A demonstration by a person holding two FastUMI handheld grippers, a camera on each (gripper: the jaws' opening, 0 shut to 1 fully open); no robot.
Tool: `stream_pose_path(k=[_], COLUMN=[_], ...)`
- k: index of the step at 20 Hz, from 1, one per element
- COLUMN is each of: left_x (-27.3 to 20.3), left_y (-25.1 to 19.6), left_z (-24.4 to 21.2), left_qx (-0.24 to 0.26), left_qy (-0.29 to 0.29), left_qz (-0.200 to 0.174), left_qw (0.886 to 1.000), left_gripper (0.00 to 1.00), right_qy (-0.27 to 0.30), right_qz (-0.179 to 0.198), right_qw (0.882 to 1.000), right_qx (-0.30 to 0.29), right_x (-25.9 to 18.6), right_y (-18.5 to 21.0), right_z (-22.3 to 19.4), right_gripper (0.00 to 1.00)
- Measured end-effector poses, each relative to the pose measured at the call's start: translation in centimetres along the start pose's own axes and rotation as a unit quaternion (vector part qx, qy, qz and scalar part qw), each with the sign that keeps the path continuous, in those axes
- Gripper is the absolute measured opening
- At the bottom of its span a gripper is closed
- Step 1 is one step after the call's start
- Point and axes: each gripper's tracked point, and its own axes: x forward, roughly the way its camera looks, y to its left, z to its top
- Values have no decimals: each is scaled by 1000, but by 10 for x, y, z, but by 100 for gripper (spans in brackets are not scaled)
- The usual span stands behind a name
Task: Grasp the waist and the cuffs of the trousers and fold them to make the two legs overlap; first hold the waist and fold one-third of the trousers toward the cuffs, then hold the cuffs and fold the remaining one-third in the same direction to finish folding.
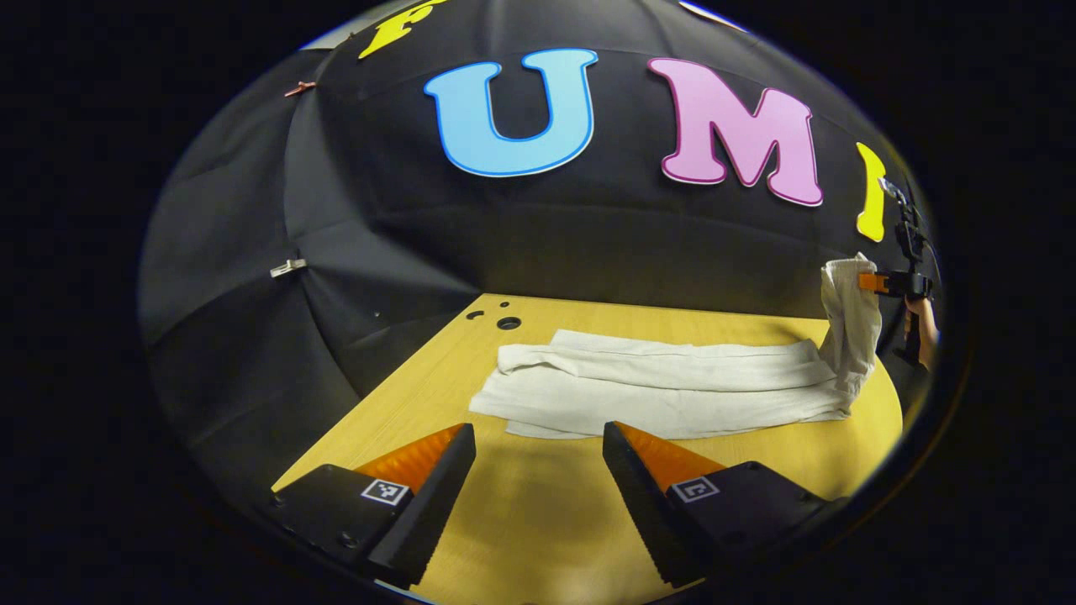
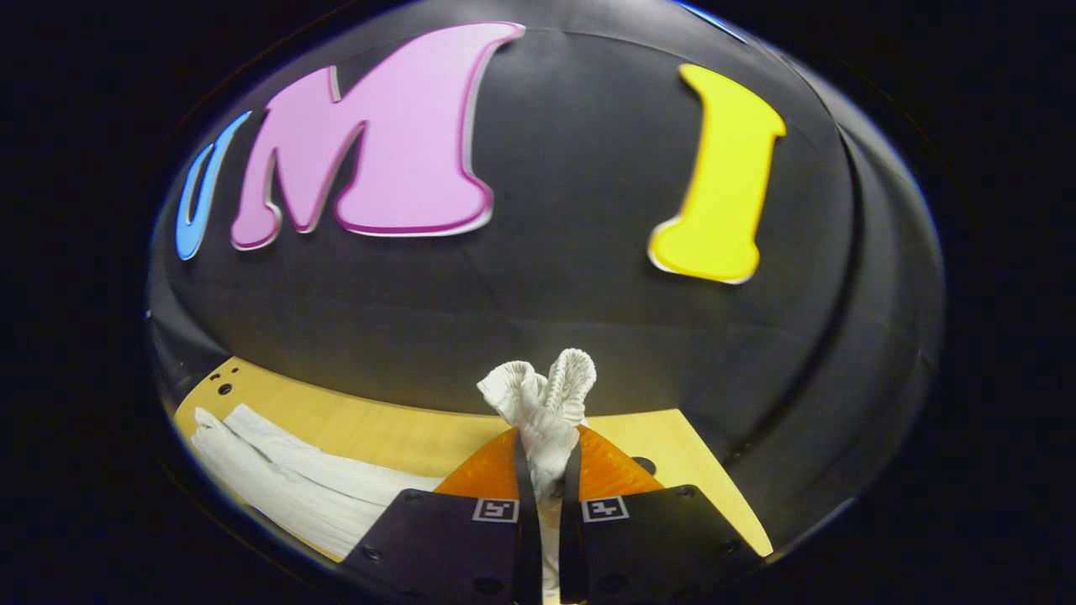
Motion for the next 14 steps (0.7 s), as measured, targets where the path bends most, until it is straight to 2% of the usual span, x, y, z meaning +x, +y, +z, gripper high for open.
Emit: stream_pose_path(k=[4,10,14], left_x=[-1,-4,-5], left_y=[18,36,44], left_z=[-17,-37,-40], left_qx=[-4,-28,-40], left_qy=[15,36,42], left_qz=[20,42,56], left_qw=[1000,998,997], left_gripper=[98,98,98], right_qy=[-5,54,99], right_qz=[54,122,164], right_qw=[998,991,981], right_qx=[-20,-24,-26], right_x=[8,7,0], right_y=[-6,0,4], right_z=[-12,-20,-33], right_gripper=[12,12,21])
